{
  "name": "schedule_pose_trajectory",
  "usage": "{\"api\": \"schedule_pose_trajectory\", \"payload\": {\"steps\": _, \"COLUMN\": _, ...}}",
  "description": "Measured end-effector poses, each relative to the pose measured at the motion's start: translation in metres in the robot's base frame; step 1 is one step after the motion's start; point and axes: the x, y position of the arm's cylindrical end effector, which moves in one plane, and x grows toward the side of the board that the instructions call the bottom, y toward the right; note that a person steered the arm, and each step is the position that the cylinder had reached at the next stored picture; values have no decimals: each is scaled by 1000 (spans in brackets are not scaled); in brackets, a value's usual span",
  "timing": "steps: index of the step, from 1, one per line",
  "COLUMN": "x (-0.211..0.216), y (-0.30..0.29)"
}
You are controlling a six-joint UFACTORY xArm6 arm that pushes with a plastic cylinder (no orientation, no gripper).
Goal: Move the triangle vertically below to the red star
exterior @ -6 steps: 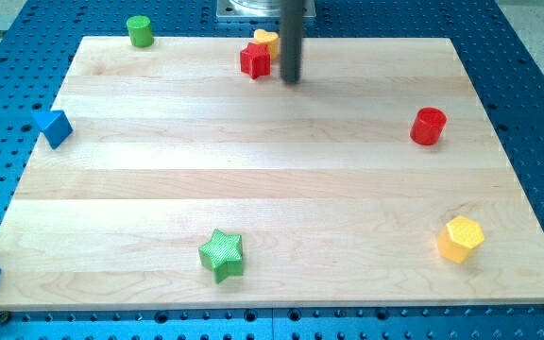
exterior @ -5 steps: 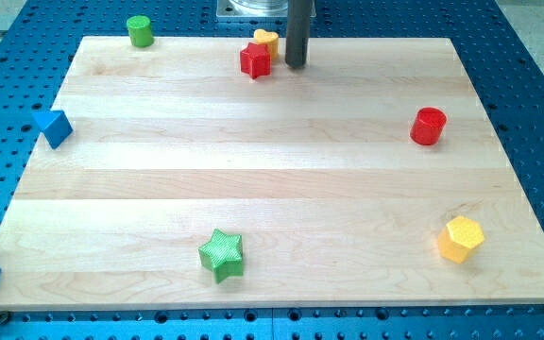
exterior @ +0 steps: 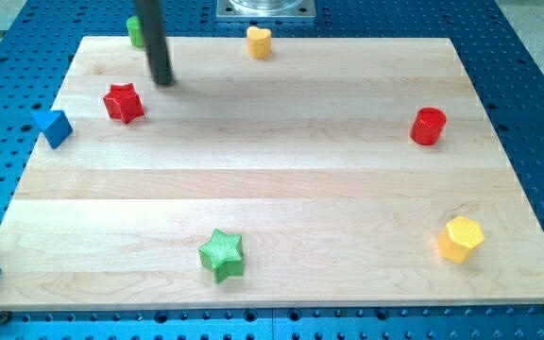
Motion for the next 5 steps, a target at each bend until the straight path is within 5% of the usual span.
{"api": "schedule_pose_trajectory", "payload": {"steps": 1, "x": 50, "y": -64}}
{"api": "schedule_pose_trajectory", "payload": {"steps": 3, "x": 67, "y": -124}}
{"api": "schedule_pose_trajectory", "payload": {"steps": 5, "x": 172, "y": -20}}
